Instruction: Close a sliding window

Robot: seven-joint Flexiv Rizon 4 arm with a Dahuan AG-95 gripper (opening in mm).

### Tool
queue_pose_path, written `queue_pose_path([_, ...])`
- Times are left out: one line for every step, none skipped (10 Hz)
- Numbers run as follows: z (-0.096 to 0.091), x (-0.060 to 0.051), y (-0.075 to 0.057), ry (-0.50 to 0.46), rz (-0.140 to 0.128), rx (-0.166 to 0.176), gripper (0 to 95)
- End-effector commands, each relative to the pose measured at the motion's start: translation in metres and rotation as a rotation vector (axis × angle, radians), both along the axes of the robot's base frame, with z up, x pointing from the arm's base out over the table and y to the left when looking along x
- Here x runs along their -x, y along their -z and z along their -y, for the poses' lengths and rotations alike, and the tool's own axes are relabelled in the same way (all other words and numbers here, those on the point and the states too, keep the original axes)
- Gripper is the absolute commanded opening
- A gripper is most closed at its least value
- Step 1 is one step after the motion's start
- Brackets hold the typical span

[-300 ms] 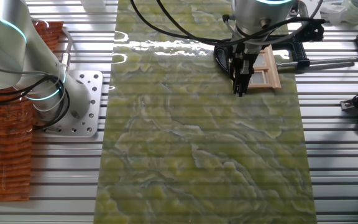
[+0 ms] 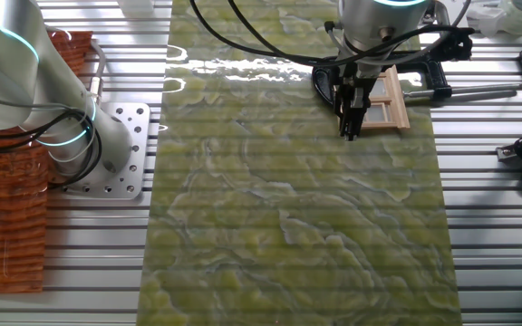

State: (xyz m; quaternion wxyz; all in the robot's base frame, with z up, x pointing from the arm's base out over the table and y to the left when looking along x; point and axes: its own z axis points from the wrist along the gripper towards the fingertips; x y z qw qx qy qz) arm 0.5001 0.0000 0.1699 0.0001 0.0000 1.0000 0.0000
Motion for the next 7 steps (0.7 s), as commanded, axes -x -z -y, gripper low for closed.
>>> queue_pose_path([0.0000, 0.0001, -0.0001, -0.069, 0.037, -0.006, 0.0])
queue_pose_path([0.0000, 0.0001, -0.0001, -0.069, 0.035, 0.000, 0.0])
queue_pose_path([0.0000, 0.0001, -0.0001, -0.069, 0.035, 0.000, 0.0])
queue_pose_path([0.0000, 0.0001, -0.0001, -0.069, 0.035, 0.000, 0.0])
queue_pose_path([0.0000, 0.0001, -0.0001, -0.068, 0.034, 0.000, 0.0])
queue_pose_path([0.0000, 0.0000, -0.0001, -0.068, 0.034, 0.000, 0.0])
queue_pose_path([0.0000, 0.0000, -0.0001, -0.068, 0.034, 0.000, 0.0])
